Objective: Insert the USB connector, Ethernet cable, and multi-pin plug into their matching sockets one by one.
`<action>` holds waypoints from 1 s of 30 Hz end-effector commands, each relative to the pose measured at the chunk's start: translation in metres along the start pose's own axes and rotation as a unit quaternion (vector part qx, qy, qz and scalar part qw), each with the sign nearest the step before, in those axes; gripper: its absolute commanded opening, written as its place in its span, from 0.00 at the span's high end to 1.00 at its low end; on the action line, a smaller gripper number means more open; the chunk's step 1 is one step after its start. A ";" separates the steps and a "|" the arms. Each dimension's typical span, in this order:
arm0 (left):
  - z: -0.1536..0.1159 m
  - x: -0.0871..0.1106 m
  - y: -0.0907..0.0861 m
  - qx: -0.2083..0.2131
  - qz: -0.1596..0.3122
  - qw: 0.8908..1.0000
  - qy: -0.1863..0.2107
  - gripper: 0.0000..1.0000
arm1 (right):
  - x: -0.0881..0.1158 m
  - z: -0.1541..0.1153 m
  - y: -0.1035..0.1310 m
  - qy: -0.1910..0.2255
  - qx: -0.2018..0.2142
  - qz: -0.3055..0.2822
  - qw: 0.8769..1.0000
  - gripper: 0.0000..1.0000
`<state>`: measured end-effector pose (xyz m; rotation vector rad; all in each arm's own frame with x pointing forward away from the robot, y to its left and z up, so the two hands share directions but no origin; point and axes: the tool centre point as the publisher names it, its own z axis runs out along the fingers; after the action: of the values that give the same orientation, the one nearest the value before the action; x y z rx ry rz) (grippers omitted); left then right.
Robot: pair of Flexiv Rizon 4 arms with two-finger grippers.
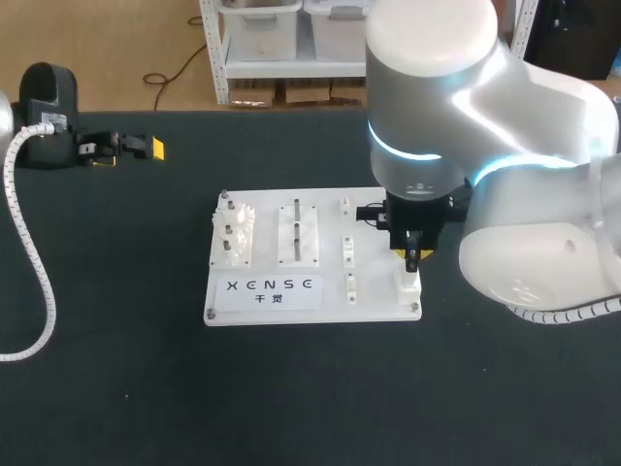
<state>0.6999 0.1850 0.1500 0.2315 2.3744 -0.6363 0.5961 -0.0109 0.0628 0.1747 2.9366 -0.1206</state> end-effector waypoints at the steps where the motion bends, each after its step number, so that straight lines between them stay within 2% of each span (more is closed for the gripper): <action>1: 0.000 0.000 0.000 0.000 0.000 1.000 0.000 0.00 | 0.003 0.005 -0.003 -0.001 -0.001 0.002 1.000 1.00; 11: 0.000 0.000 0.000 0.000 0.000 1.000 0.000 0.00 | 0.007 0.011 -0.003 0.004 -0.009 0.008 1.000 1.00; 18: 0.000 0.000 0.000 0.000 0.000 1.000 0.000 0.00 | 0.007 0.014 0.000 0.005 -0.030 -0.005 1.000 1.00; 30: 0.000 0.000 0.000 0.000 0.000 1.000 0.000 0.00 | 0.005 0.028 0.000 0.017 -0.031 -0.018 0.999 1.00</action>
<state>0.6999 0.1850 0.1500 0.2315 2.3744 -0.6363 0.5962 -0.0121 0.0541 0.1158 2.9634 -0.0292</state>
